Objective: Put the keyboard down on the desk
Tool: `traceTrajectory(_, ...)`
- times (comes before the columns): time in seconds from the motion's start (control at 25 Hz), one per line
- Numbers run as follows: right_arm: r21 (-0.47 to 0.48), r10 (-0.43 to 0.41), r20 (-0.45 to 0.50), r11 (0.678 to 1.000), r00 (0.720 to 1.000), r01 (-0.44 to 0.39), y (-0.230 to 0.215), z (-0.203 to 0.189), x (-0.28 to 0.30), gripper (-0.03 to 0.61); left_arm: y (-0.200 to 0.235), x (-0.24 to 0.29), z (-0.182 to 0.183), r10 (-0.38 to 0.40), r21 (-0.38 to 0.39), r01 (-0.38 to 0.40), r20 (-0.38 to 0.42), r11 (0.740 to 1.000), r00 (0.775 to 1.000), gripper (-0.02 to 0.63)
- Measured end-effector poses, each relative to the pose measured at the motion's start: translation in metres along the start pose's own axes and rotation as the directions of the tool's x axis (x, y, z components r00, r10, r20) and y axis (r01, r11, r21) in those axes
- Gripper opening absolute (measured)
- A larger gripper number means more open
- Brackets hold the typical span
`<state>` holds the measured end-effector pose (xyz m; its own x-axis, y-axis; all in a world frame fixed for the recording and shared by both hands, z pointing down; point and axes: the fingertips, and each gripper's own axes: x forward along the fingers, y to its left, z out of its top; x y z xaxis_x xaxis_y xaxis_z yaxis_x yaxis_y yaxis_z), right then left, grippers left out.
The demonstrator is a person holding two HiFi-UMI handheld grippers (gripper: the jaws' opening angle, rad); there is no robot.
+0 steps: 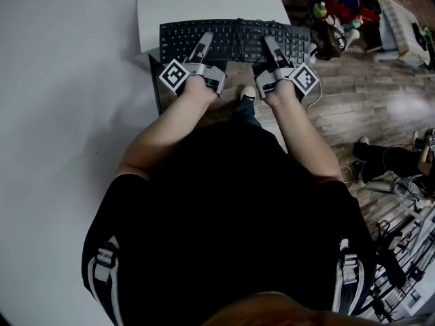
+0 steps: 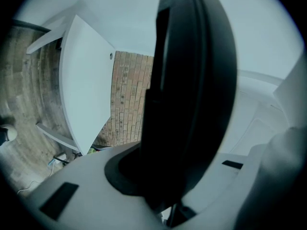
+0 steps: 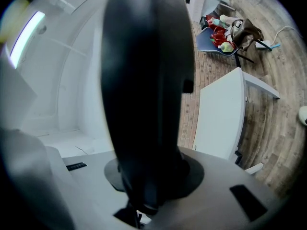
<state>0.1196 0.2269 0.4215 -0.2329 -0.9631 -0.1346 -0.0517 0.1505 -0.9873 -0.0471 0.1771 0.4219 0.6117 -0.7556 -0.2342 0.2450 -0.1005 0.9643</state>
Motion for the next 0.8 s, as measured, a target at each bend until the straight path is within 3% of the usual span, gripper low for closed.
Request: traceTrajectory(0.8,0.001,0.03,-0.074,1.0,0.997,-0.03,0.0017,-0.0041,0.0076,0.106,-0.006,-0.0102,0.0031,-0.03,0.038,0.027,0.069,0.999,0.997,0.087)
